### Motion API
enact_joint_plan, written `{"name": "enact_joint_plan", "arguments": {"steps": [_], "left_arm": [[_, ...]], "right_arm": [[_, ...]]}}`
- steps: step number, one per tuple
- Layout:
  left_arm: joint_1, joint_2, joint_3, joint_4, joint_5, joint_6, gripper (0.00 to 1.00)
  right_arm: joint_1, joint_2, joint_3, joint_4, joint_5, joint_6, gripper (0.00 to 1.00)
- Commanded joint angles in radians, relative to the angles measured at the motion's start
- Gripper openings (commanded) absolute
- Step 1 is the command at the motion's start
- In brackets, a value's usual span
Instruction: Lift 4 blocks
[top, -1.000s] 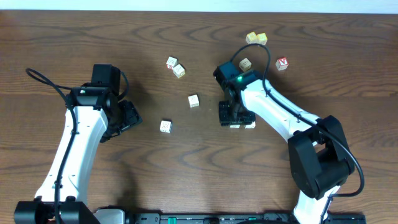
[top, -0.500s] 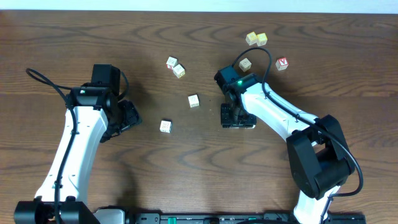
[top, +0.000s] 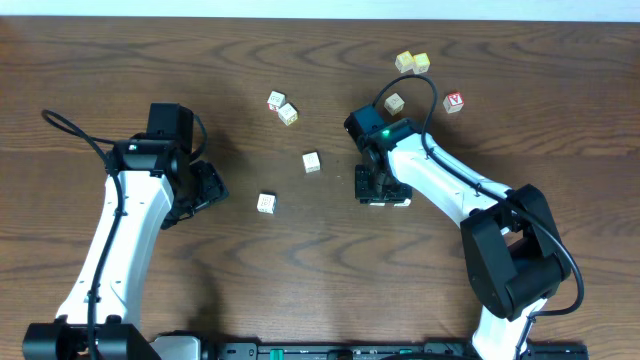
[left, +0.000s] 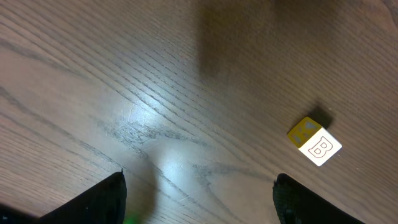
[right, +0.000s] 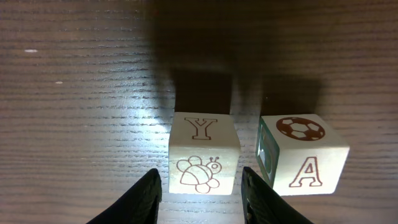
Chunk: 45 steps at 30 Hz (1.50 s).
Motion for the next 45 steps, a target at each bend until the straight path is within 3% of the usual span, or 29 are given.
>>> {"name": "enact_joint_plan", "arguments": {"steps": [1, 21, 45], "left_arm": [[0.002, 0.001, 0.019, -0.002, -0.017, -0.016, 0.76], [0.002, 0.001, 0.019, -0.002, -0.017, -0.016, 0.76], [0.002, 0.001, 0.019, -0.002, -0.017, -0.016, 0.76]], "right_arm": [[-0.004, 0.009, -0.016, 0.010, 0.021, -0.002, 0.39], [-0.012, 0.009, -0.025, 0.016, 0.050, -0.018, 0.30], [-0.015, 0.009, -0.025, -0.022, 0.005, -0.010, 0.30]]}}
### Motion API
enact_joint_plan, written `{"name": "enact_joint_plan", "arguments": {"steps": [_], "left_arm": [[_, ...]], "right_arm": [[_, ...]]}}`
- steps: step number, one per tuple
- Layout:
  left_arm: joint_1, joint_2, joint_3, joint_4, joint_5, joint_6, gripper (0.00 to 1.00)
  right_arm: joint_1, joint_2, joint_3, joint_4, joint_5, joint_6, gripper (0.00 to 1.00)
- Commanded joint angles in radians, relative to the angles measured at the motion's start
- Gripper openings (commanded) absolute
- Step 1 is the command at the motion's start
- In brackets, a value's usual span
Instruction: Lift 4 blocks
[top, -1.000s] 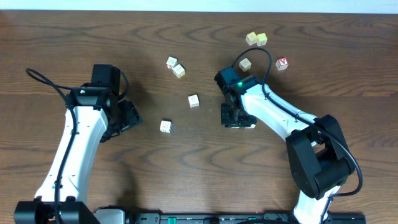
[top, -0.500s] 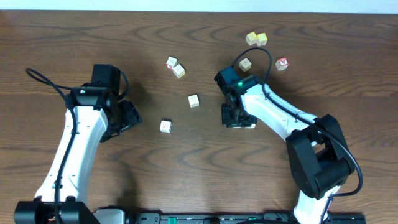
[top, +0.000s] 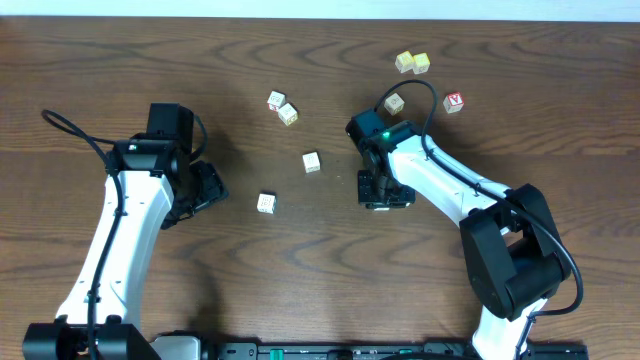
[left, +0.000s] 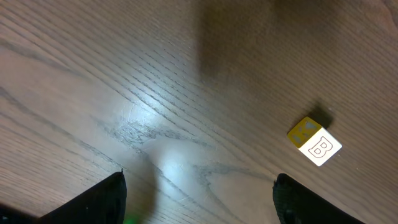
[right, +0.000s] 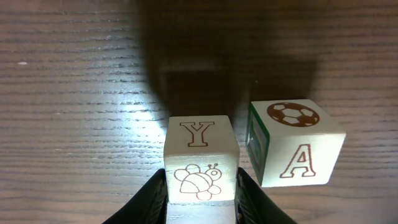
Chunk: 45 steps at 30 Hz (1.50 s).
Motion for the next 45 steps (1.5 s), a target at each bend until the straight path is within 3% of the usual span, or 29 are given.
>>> {"name": "enact_joint_plan", "arguments": {"steps": [1, 20, 24, 36, 45], "left_arm": [[0.002, 0.001, 0.019, -0.002, -0.017, -0.017, 0.76], [0.002, 0.001, 0.019, -0.002, -0.017, -0.016, 0.76], [0.002, 0.001, 0.019, -0.002, -0.017, -0.017, 0.76], [0.002, 0.001, 0.019, -0.002, -0.017, -0.017, 0.76], [0.002, 0.001, 0.019, -0.002, -0.017, -0.017, 0.76]], "right_arm": [[-0.013, 0.009, -0.006, 0.008, -0.001, 0.002, 0.30], [-0.042, 0.009, -0.006, 0.023, -0.016, 0.002, 0.31], [-0.042, 0.009, -0.006, 0.024, -0.016, 0.001, 0.40], [-0.042, 0.008, 0.048, 0.001, -0.050, -0.026, 0.47], [-0.042, 0.008, 0.203, -0.156, -0.042, -0.036, 0.54]]}}
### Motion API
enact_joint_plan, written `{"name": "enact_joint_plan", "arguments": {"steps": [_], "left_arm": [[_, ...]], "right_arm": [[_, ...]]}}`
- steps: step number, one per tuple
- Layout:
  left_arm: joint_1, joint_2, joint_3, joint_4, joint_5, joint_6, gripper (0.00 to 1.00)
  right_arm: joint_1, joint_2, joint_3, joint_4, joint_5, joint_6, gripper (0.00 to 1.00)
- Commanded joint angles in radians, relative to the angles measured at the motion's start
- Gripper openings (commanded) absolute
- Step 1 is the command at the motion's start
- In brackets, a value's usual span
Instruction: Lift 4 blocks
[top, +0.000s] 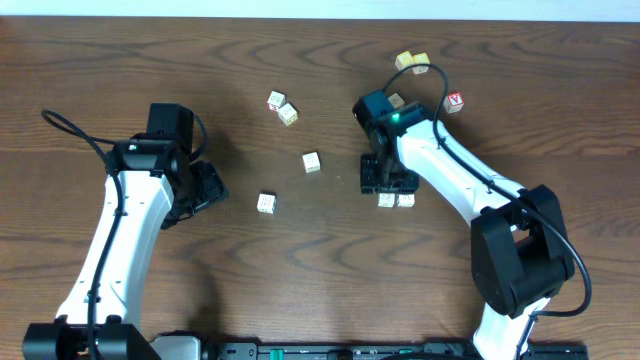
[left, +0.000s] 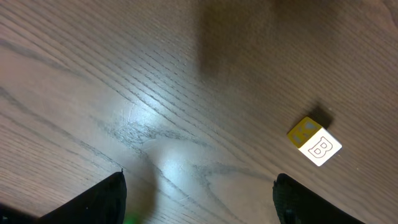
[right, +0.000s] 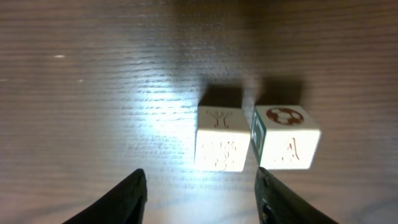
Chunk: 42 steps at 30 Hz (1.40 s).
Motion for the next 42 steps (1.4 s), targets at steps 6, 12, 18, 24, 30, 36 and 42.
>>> {"name": "enact_joint_plan", "arguments": {"steps": [6, 12, 18, 24, 30, 36, 42], "left_arm": [[0.002, 0.001, 0.019, -0.002, -0.017, -0.016, 0.76], [0.002, 0.001, 0.019, -0.002, -0.017, -0.016, 0.76], [0.002, 0.001, 0.019, -0.002, -0.017, -0.016, 0.76], [0.002, 0.001, 0.019, -0.002, -0.017, -0.016, 0.76], [0.002, 0.001, 0.019, -0.002, -0.017, -0.016, 0.76], [0.002, 0.001, 0.019, -0.002, -0.017, -0.016, 0.76], [0.002, 0.001, 0.019, -0.002, -0.017, -0.016, 0.76]], "right_arm": [[0.005, 0.008, 0.083, -0.002, -0.032, -0.034, 0.56], [0.055, 0.009, 0.077, 0.183, -0.086, 0.063, 0.57], [0.138, 0.014, 0.066, 0.393, -0.039, 0.111, 0.64], [0.201, 0.061, 0.066, 0.465, 0.103, -0.024, 0.65], [0.216, 0.121, 0.066, 0.478, 0.116, -0.104, 0.68], [0.216, 0.158, 0.066, 0.527, 0.116, -0.187, 0.64], [0.221, 0.196, 0.066, 0.541, 0.112, -0.183, 0.52]]}}
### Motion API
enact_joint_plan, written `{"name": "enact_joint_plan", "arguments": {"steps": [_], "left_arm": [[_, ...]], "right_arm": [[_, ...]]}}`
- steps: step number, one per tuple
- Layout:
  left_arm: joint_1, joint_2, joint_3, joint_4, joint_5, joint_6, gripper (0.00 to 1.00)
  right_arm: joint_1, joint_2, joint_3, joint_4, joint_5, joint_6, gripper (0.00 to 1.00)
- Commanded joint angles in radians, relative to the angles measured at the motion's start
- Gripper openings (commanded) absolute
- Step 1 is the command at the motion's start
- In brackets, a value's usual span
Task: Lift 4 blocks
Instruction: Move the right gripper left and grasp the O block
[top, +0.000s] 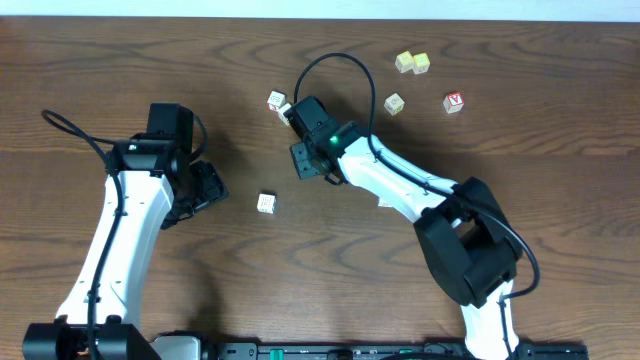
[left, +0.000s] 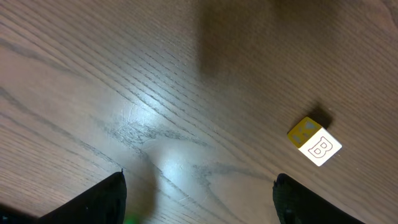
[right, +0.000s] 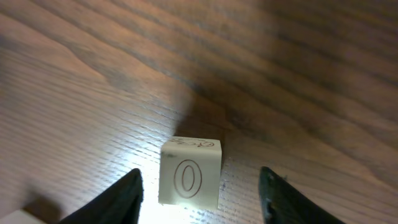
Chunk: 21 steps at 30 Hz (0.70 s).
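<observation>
A pale block marked O (right: 189, 180) rests on the table between the spread fingers of my right gripper (right: 202, 198), which is open and low around it. In the overhead view the right gripper (top: 308, 160) covers that block at the table's middle. A block marked B with a yellow side (left: 314, 142) lies ahead and to the right of my left gripper (left: 199, 199), which is open and holds nothing. The same block (top: 266, 203) lies just right of the left gripper (top: 208, 188) in the overhead view.
Two blocks (top: 277, 101) lie just behind the right gripper. Several more lie at the back right: a pair (top: 412, 63), a single one (top: 395, 103) and a red one (top: 454, 102). The right arm (top: 400, 190) partly hides another block (top: 383, 203).
My right gripper has left its place above the Y and A blocks at right of centre. It now stands open around the O block, further left. The left arm has not moved.
My right gripper first had its fingers loosely either side of the Y block, beside the A block. Then the fingers pressed on the Y block. Later it hung open well above both blocks, which lay on the table. Now it straddles the O block.
</observation>
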Motion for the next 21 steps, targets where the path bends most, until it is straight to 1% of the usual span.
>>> {"name": "enact_joint_plan", "arguments": {"steps": [1, 3, 12, 14, 16, 17, 21], "left_arm": [[0.002, 0.001, 0.019, -0.002, -0.017, -0.016, 0.76], [0.002, 0.001, 0.019, -0.002, -0.017, -0.016, 0.76], [0.002, 0.001, 0.019, -0.002, -0.017, -0.016, 0.76], [0.002, 0.001, 0.019, -0.002, -0.017, -0.016, 0.76], [0.002, 0.001, 0.019, -0.002, -0.017, -0.016, 0.76], [0.002, 0.001, 0.019, -0.002, -0.017, -0.016, 0.76], [0.002, 0.001, 0.019, -0.002, -0.017, -0.016, 0.76]], "right_arm": [[0.011, 0.026, 0.005, 0.006, 0.016, -0.019, 0.47], [0.012, 0.026, 0.005, 0.010, 0.016, -0.019, 0.42], [0.013, 0.034, 0.005, 0.011, 0.016, -0.019, 0.41], [0.013, 0.034, 0.005, 0.010, 0.017, -0.019, 0.39], [0.013, 0.034, 0.005, 0.005, 0.017, -0.019, 0.32], [0.013, 0.034, 0.005, 0.003, 0.017, -0.019, 0.31], [0.013, 0.034, 0.005, -0.006, 0.017, -0.019, 0.31]]}}
